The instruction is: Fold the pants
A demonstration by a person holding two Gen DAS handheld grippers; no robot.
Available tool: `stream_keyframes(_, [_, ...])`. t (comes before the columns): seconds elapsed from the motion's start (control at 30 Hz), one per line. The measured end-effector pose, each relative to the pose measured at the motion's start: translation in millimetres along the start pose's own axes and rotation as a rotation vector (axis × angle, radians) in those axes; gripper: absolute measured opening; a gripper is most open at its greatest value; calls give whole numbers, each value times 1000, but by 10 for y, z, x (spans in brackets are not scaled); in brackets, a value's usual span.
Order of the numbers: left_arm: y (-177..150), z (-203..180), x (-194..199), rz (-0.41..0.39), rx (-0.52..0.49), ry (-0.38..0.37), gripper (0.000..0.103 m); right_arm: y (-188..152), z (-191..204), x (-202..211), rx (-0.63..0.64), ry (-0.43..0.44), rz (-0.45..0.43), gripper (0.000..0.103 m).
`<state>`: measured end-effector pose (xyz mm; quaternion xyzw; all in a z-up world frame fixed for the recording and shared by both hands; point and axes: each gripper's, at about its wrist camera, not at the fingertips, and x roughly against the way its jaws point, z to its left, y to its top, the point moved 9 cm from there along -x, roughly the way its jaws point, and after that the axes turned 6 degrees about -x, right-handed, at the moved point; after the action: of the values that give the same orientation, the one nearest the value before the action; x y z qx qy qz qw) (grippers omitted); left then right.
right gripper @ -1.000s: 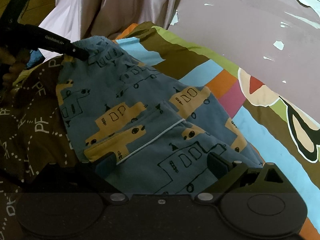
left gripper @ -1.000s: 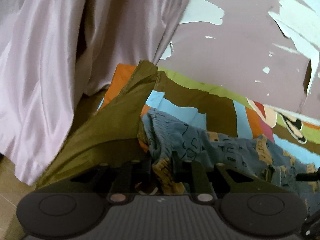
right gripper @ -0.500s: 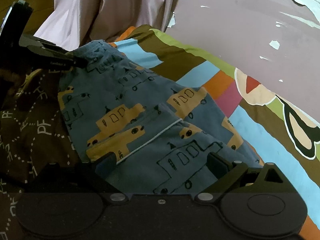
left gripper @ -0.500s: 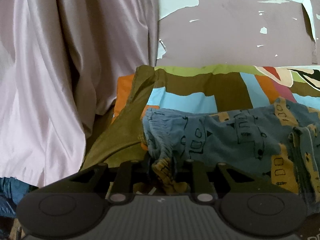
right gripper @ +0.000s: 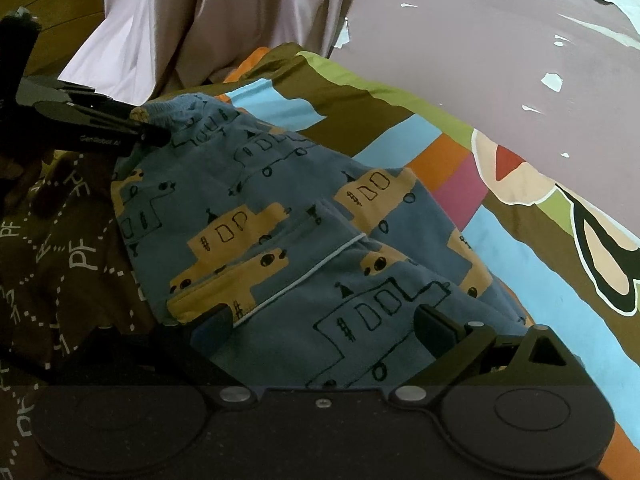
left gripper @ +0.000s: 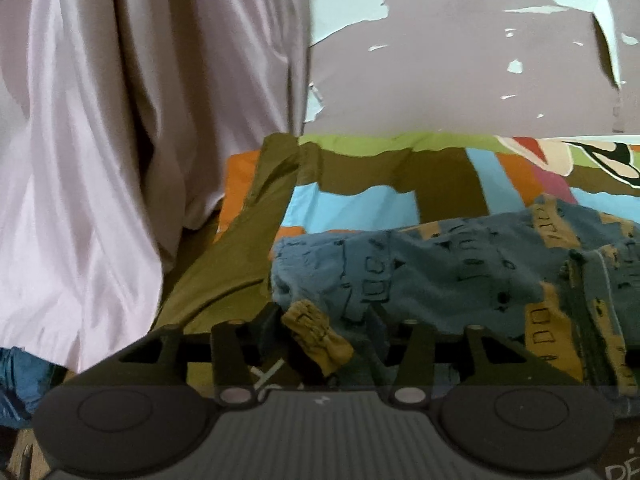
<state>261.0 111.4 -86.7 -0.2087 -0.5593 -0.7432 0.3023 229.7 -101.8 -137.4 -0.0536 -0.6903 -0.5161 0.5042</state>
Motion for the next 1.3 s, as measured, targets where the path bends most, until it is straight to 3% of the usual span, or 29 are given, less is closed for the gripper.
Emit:
stream_keyframes(0.13, [39,-20,1,-21,9,-30,53,-6,-1,-11,-1,0,4,97])
stream_keyframes(0.4, [-92,212,-200,70,174,-58,51,8,-3,-12,3,-3,-6,97])
stream_keyframes(0.53, [-137,322,-241,87,255,-92,24,112,-44,18,8,-22,-51,97])
stream_keyframes(0.73, [-49,274,-139,23,212,-109,20,339,-183,-162,65,-119,-80,92])
stream_keyframes(0.9, [26,238,-100,0,209,-118,20,476,-301,-365,105,-175,-94,95])
stream_keyframes(1.1, [94,178,63,-60,165,-127,19,489,-227,-91,22,-125,-133,93])
stream_keyframes(1.3, [279,-46,327,-135,67,-141,19,125,-132,189,-63,-69,-100,92])
